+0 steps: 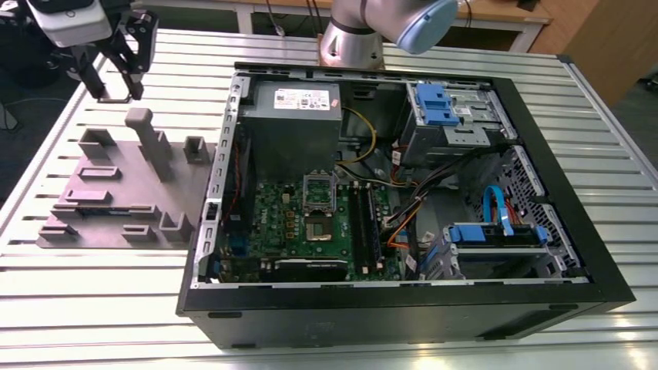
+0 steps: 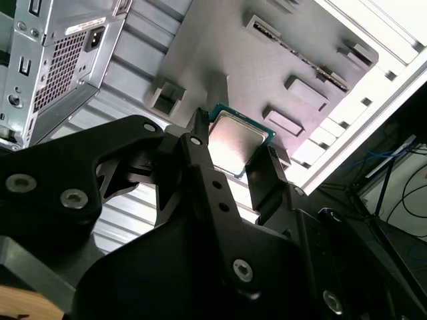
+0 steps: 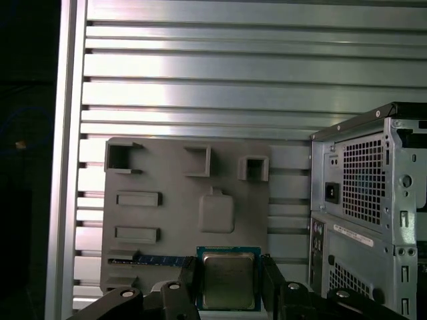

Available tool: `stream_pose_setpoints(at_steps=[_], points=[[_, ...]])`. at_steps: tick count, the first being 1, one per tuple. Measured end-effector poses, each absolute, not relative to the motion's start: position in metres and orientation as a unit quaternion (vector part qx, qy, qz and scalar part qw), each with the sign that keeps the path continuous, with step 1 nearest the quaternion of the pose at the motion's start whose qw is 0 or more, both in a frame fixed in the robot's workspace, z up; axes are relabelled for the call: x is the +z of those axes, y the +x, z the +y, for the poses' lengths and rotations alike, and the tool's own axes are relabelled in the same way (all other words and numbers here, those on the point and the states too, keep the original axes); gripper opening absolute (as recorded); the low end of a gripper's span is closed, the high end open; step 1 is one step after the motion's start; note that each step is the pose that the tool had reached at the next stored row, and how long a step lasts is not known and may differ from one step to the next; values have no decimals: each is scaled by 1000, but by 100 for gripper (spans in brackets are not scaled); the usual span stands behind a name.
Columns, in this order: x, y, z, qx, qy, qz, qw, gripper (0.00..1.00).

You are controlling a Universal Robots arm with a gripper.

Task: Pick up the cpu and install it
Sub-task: 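Pick up the cpu and move it towards the insertion slot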

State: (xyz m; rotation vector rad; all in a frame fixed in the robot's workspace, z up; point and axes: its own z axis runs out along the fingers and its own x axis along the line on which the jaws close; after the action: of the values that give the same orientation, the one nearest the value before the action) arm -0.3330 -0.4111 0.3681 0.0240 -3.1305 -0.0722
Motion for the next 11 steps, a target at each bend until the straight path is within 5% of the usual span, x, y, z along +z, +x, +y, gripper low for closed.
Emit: stream_pose_setpoints(at_steps=[11], points=[[368, -328, -411, -23, 8, -1000, 5, 47]])
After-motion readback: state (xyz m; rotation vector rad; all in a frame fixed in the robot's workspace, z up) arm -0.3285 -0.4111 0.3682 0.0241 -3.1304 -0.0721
